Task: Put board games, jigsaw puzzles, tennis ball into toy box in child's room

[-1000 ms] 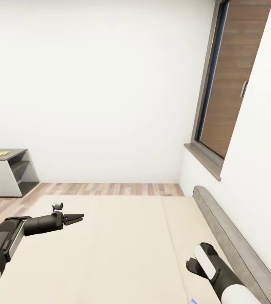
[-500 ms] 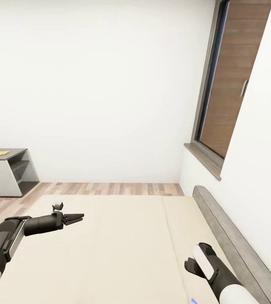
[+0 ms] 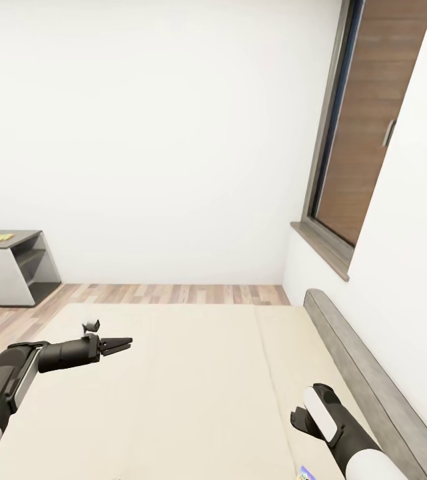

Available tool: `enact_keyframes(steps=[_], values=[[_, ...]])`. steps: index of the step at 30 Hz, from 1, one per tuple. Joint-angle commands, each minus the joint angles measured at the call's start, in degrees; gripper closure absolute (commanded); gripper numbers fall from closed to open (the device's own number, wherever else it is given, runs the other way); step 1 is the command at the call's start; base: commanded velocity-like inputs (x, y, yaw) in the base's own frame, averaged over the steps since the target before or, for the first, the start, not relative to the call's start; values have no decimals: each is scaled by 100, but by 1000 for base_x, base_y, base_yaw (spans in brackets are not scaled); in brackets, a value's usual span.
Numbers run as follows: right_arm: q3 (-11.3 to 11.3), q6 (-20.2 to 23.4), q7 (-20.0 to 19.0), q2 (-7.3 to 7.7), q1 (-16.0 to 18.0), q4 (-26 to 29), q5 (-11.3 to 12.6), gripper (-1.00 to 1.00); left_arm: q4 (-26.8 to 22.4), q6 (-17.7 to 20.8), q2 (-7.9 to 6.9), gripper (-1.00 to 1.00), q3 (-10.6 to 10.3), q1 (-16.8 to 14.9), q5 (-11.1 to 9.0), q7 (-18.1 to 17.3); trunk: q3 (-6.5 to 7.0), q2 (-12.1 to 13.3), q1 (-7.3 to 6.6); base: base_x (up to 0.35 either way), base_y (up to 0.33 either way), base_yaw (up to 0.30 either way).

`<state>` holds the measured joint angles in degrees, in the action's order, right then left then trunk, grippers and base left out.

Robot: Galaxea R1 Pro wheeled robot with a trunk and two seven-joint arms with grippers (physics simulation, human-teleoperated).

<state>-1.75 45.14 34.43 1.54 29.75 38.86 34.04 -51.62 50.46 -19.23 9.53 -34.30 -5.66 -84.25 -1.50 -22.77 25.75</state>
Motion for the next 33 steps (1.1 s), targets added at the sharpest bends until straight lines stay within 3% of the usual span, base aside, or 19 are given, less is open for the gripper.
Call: enact_keyframes(steps=[1,16,21,33], values=[[-19,12,53,4,5,8,59,-100,-2,60,-1,-100,-1,-5,-5,-18,-24,-14,4,0,0,0],[-19,-8,47,29,5,8,59,-100,-1,60,3,-100,5,-4,-5,-22,-164,-14,4,0,0,0],[-24,-258,47,54,5,8,65,-100,-2,60,0,-100,6,-4,-5,-22,-211,-14,4,0,0,0],[-34,-375,47,74,5,13,68,-100,2,60,0,-100,5,-6,-5,-29,-323,-14,4,0,0,0]])
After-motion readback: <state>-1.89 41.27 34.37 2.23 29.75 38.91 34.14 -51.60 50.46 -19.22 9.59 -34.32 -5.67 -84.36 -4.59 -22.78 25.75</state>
